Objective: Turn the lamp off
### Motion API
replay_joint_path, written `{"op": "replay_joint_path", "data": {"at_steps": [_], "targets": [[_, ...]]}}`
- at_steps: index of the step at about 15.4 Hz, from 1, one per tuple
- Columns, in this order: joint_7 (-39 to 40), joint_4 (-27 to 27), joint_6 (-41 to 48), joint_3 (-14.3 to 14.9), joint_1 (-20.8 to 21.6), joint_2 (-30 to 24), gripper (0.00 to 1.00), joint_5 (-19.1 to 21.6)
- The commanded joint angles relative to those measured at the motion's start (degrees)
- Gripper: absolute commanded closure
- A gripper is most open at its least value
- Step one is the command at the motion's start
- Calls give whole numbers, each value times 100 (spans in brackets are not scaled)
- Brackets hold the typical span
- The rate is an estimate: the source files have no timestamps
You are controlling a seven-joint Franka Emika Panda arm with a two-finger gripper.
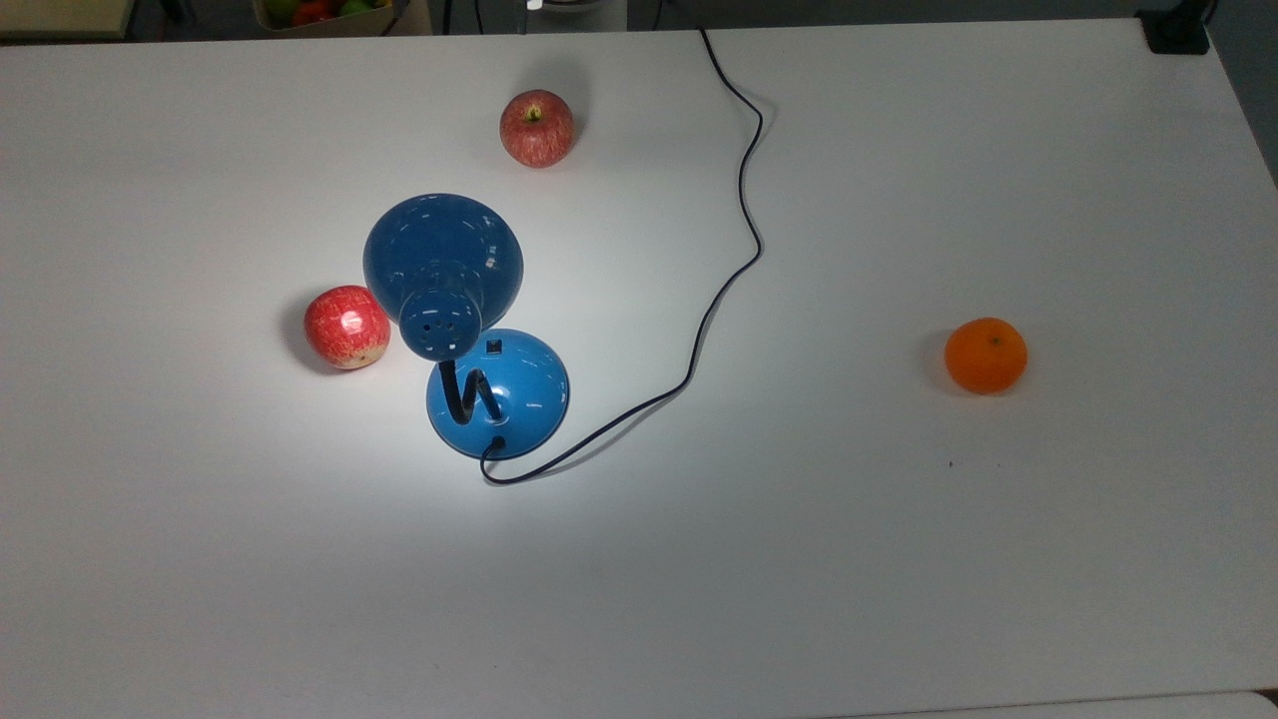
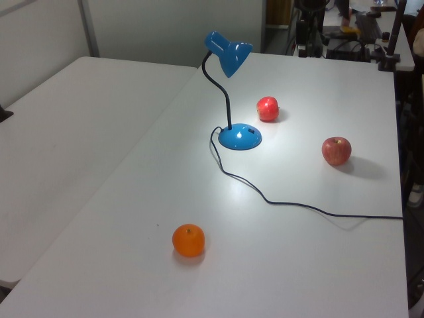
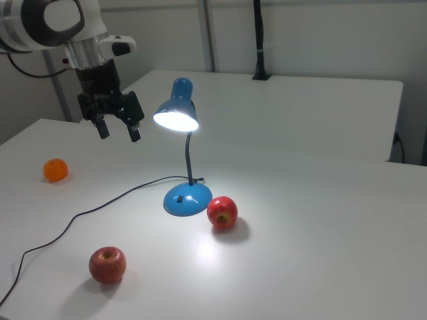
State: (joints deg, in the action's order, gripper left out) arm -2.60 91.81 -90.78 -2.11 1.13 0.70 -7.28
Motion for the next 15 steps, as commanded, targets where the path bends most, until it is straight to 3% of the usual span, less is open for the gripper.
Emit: {"op": "replay_joint_path", "data": {"at_steps": [1, 9, 10, 12, 15], "targets": [[57, -32, 219, 44, 2, -78, 0, 69], [58, -23, 175, 44, 1, -70, 0, 77], [66, -14, 175, 44, 2, -70, 4, 77], [136, -5, 175, 44, 2, -70, 31, 77], [198, -5, 184, 44, 1, -70, 86, 95]]}}
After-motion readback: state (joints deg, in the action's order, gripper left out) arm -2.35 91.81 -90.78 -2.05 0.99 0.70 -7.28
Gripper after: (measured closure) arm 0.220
